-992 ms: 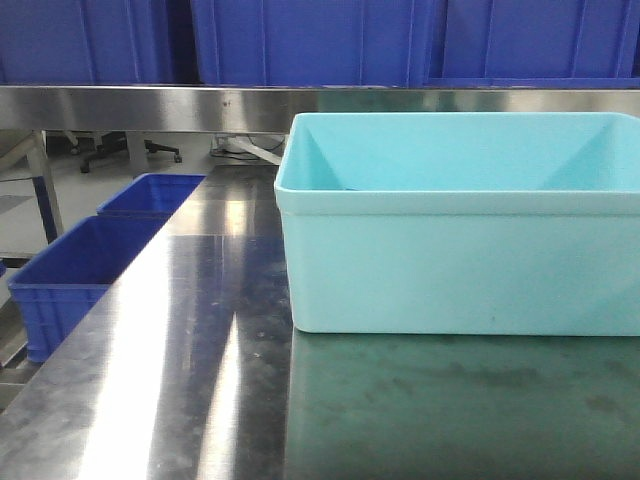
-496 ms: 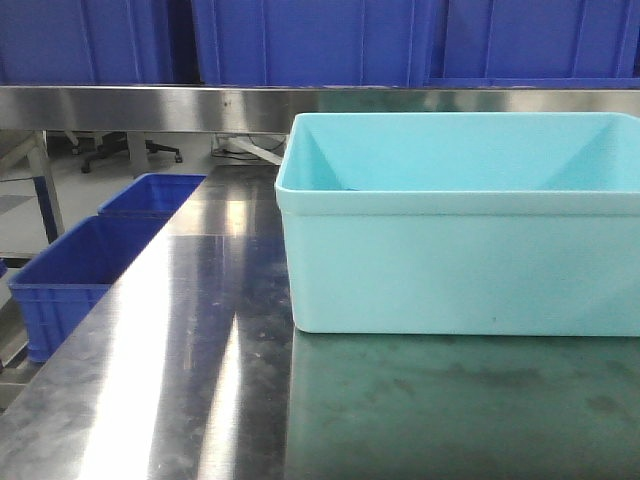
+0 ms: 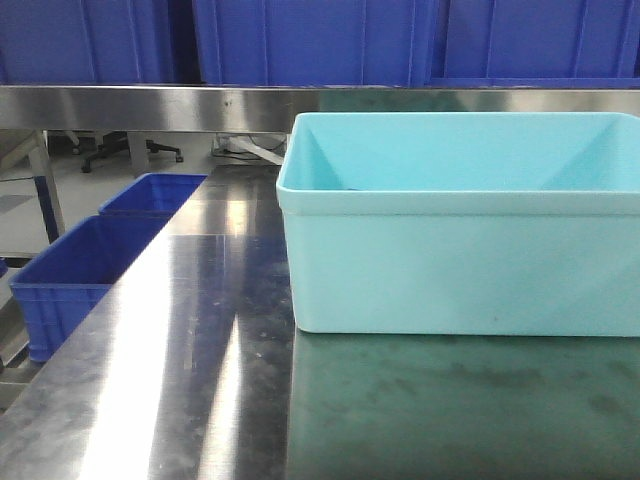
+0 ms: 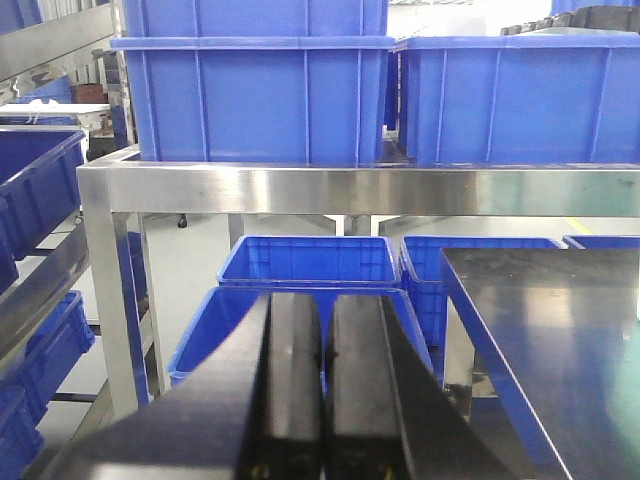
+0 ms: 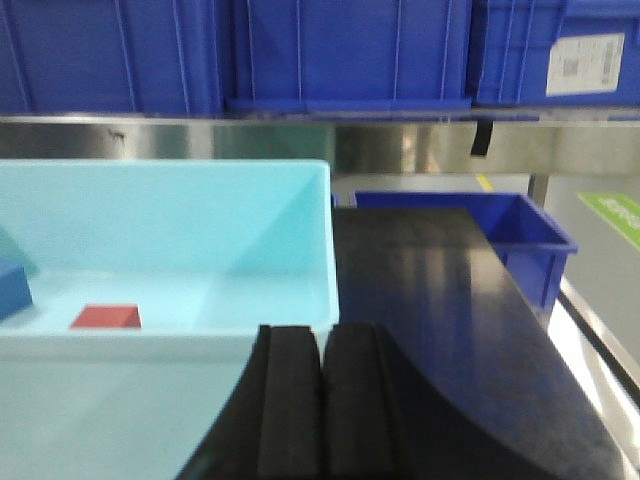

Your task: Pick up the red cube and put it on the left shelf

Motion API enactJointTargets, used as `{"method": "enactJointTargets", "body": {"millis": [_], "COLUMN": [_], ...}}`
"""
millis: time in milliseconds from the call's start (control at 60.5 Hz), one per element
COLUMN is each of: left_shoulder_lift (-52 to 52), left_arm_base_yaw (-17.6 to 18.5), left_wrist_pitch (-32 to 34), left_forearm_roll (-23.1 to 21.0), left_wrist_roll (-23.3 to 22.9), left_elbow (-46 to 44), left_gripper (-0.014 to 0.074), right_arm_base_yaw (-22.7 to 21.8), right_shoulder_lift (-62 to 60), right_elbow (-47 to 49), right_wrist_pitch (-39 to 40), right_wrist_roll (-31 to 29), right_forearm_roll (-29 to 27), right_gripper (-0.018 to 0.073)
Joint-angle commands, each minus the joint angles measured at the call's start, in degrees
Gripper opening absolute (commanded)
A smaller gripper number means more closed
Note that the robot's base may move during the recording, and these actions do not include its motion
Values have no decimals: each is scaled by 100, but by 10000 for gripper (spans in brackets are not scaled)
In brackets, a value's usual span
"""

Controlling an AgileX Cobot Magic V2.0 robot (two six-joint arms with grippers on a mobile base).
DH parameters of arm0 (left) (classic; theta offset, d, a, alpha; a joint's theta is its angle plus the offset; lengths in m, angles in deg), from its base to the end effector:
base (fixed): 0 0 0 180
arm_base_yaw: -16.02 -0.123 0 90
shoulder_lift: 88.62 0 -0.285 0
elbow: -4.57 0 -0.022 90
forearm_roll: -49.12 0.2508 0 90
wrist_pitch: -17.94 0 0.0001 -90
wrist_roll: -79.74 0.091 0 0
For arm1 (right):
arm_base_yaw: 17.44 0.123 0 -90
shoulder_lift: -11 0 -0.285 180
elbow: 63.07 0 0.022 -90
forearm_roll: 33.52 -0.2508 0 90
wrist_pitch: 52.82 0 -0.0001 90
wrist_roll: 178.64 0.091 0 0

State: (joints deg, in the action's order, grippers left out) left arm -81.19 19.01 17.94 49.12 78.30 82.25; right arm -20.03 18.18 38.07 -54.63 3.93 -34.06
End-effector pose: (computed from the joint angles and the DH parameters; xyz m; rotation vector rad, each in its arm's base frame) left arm 0.0560 -0.0029 0.2108 0.0201 1.4856 -0.0625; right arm 0.0568 -0.0025 0.2012 0.0760 1.5314 0.0074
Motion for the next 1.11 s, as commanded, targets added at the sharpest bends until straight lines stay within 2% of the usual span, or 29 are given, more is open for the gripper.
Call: {"method": "enactJointTargets", "body": {"millis": [0,215,562,661,843,992,1091], "left_shoulder_lift": [-86,-86,-86,-86,-86,-86,-86], "left_arm_base_yaw": [2,2,2,2,2,2,2], "left_wrist_pitch": [474,474,474,474,474,474,474], "left_forearm_roll": [0,0,0,0,0,0,0], "left_wrist_roll": [1,1,1,1,1,1,1], "left_elbow": [141,141,141,141,141,141,141], "left_gripper": [101,101,101,101,101,101,101], "right_arm_base_yaw": [-25,-25,-25,-25,30,377,719], "right_shoulder_lift": [64,1144,3442,4092,5359,6396,7055], "right_elbow": [223,1070,3095,3754,5135,6123,6617], "right_wrist_pitch": [713,715,729,243,-1116,-2081,-2360], "right_wrist_roll": [-33,-33,-33,-28,-28,-28,-28], "right_forearm_roll": [-62,-129,-141,-219,-807,-1107,-1113], "right_gripper": [22,22,22,22,22,22,22]}}
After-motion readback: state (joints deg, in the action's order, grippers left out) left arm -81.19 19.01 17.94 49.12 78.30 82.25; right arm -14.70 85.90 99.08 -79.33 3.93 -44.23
